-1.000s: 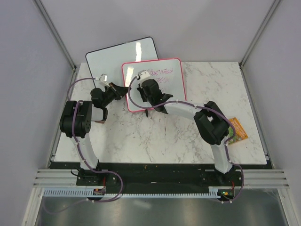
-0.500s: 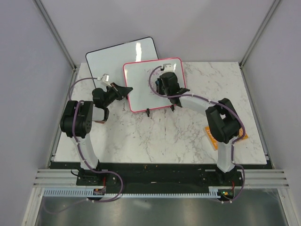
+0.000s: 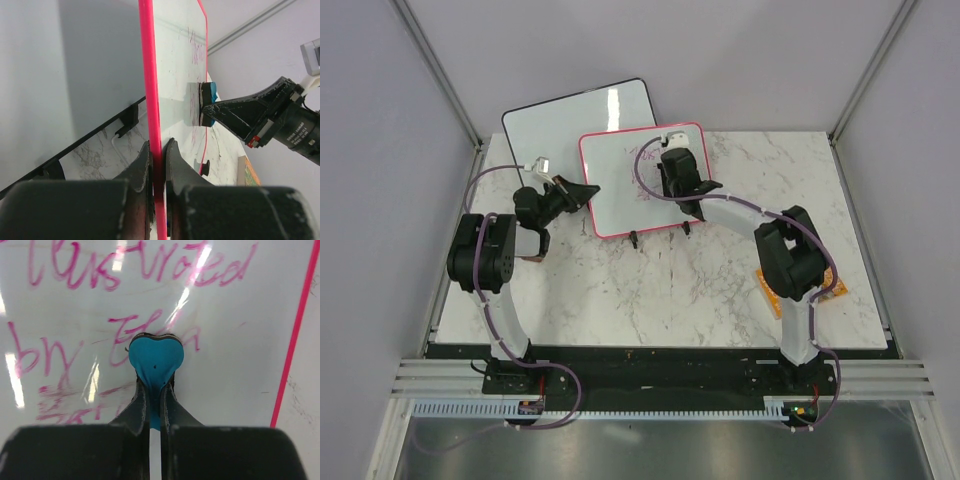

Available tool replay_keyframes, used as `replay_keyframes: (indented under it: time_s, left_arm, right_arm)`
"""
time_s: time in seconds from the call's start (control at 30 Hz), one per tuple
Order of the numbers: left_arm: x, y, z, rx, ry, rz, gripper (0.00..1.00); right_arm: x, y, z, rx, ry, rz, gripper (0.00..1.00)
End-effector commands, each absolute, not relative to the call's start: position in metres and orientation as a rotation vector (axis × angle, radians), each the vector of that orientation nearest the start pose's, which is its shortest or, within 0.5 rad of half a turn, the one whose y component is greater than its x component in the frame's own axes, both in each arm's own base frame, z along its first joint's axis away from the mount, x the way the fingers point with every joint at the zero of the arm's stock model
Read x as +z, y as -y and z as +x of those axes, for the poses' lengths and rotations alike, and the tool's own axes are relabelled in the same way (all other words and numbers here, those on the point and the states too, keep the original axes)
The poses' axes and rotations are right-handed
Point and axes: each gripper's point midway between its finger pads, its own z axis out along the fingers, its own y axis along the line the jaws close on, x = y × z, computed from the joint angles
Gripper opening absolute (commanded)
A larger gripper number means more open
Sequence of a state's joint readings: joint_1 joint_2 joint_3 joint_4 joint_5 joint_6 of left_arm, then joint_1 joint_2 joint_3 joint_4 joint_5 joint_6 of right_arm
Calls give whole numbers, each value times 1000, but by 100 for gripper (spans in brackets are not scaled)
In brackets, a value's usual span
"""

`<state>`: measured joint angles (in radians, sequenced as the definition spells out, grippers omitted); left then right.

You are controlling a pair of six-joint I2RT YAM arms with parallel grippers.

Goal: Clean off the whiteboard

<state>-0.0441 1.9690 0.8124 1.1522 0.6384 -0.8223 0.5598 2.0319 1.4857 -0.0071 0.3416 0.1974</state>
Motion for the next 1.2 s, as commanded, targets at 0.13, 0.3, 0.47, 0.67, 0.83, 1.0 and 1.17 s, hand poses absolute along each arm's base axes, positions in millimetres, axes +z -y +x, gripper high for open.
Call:
replay_keyframes:
  time_s: [0.13,0.3,0.47,0.67,0.83,1.0,1.17]
  left_arm:
    - [96,148,463,-1043,-1770,-23,2]
    - [96,147,462,-1039,-1768,-26,2]
    - [97,147,460,-1039,-1758,-22,2]
    - [98,147,460,-1037,-1755,-22,2]
    - [97,147,460,-1043,-1758,-25,2]
    - [97,145,461,-1051,-1755,-37,2]
    - [96,143,461,-1049,-1753,-46,2]
  right_arm:
    - [12,-348,412,177,-2353,-642,0]
    - [17,-328,417,25,-2344,-644,0]
    - [23,-337,404,131,-2324,-693,0]
    - [-7,-329,401,43,-2374,-661,0]
    - [-15,-276,409,-97,-2436,-424,0]
    - [-5,-193,424,-211,-2447,-142,0]
    - [3,-152,426,-242,-2427,-26,0]
